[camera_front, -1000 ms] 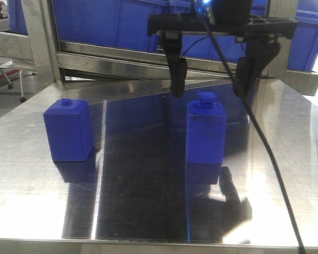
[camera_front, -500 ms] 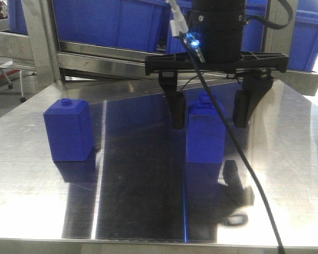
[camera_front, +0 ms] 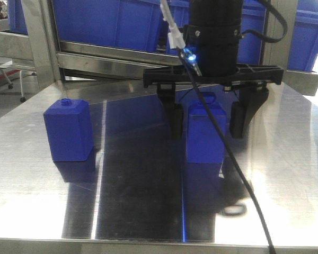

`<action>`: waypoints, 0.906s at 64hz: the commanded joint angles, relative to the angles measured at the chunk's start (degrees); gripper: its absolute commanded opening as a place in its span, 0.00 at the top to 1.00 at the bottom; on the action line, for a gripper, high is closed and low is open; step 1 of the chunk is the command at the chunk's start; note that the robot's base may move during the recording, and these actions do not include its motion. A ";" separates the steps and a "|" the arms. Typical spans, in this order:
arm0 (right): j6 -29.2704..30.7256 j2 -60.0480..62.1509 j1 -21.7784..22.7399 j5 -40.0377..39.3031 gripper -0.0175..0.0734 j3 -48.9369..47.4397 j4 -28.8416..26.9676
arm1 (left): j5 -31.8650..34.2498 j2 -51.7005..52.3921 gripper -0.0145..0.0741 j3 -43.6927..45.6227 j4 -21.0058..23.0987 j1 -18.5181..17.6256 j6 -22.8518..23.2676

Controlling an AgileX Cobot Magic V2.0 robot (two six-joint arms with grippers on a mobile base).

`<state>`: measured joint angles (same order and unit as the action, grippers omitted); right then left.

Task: Pick and sort blue part to right shelf
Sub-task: 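Close the right gripper on the blue part and lift it up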

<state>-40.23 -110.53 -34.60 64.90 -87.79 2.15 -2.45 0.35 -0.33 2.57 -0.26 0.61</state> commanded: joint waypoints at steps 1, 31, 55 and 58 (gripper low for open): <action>0.52 2.83 -0.34 -0.37 0.21 -1.25 -0.07 | 4.66 1.31 0.68 -1.40 0.21 -0.36 0.22; 1.57 7.46 0.04 -0.77 0.34 -1.47 1.18 | 4.66 1.31 0.68 -1.40 0.21 -0.36 0.22; 18.79 16.59 3.71 -4.75 0.34 1.59 1.70 | 4.66 1.31 0.68 -1.40 0.21 -0.36 0.22; 20.11 17.81 4.60 -6.96 0.34 3.63 1.70 | 4.66 1.31 0.68 -1.40 0.21 -0.36 0.22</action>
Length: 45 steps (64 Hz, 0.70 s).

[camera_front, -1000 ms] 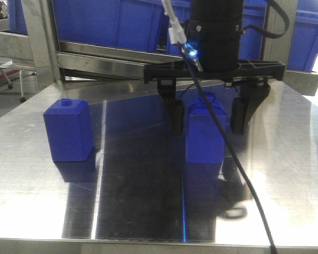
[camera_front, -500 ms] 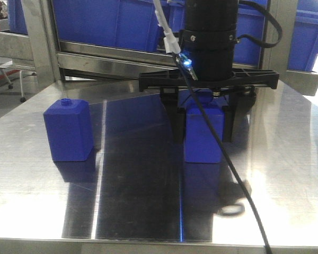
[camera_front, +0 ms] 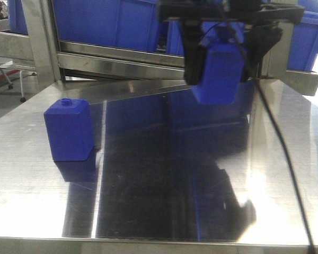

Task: Pick and sort blue part to right shelf

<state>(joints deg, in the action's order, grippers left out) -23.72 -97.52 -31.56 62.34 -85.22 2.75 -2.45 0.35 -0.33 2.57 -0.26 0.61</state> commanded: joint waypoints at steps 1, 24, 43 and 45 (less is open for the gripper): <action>3.84 5.50 1.79 -5.56 0.34 1.82 1.10 | 4.66 1.31 0.68 -1.40 0.21 -0.36 0.22; 11.75 23.39 10.71 -26.82 0.34 24.55 0.08 | 4.66 1.31 0.68 -1.40 0.21 -0.36 0.22; 22.63 41.39 25.24 -38.15 0.34 40.61 -2.11 | 4.66 1.31 0.68 -1.40 0.21 -0.36 0.22; 23.00 43.41 26.58 -39.08 0.34 41.94 -2.11 | 4.66 1.31 0.68 -1.40 0.21 -0.36 0.22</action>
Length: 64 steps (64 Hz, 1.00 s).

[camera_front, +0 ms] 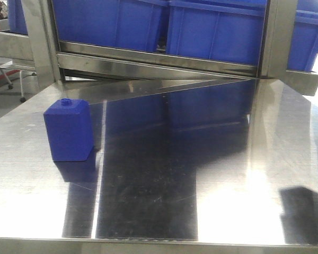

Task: Pick and sort blue part to right shelf

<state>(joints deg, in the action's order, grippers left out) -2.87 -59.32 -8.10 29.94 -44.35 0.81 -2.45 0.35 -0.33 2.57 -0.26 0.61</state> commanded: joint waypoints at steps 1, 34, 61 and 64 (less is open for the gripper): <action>2.46 6.39 4.10 -7.47 0.34 2.04 -0.17 | 4.66 1.31 0.68 -1.40 0.21 -0.36 0.22; 3.30 31.24 8.41 -20.45 0.34 17.51 -0.07 | 4.66 1.31 0.68 -1.40 0.21 -0.36 0.22; 3.30 43.10 8.41 -20.20 0.34 19.73 -0.07 | 4.66 1.31 0.68 -1.40 0.21 -0.36 0.22; 3.30 43.10 8.41 -20.20 0.34 19.73 -0.07 | 4.66 1.31 0.68 -1.40 0.21 -0.36 0.22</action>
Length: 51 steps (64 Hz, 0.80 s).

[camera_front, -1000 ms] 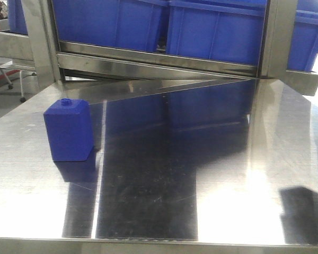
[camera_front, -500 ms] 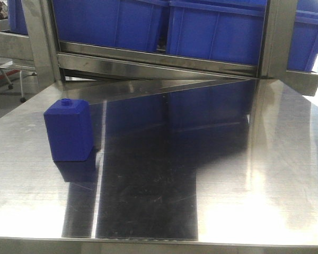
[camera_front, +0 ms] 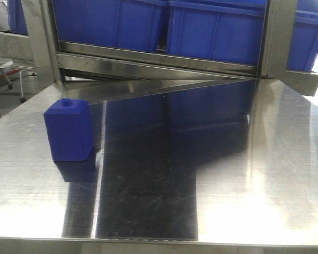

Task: Pick and sort blue part to right shelf

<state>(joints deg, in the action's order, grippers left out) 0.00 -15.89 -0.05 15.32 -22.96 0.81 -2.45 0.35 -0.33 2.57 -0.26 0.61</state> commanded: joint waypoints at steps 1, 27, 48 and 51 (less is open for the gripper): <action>0.43 -0.34 0.36 -5.58 0.34 -1.67 -0.07 | 4.66 1.31 0.68 -1.40 0.21 -0.36 0.22; 0.43 -0.34 0.36 -5.58 0.34 -1.67 -0.07 | 4.66 1.31 0.68 -1.40 0.21 -0.36 0.22; 0.43 -0.34 0.36 -5.58 0.34 -1.67 -0.07 | 4.66 1.31 0.68 -1.40 0.21 -0.36 0.22; 0.43 -0.34 0.36 -5.58 0.34 -1.67 -0.07 | 4.66 1.31 0.68 -1.40 0.21 -0.36 0.22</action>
<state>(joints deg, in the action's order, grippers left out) 0.00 -15.84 -0.05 15.23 -22.96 0.81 -2.45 0.35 -0.33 2.57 -0.26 0.61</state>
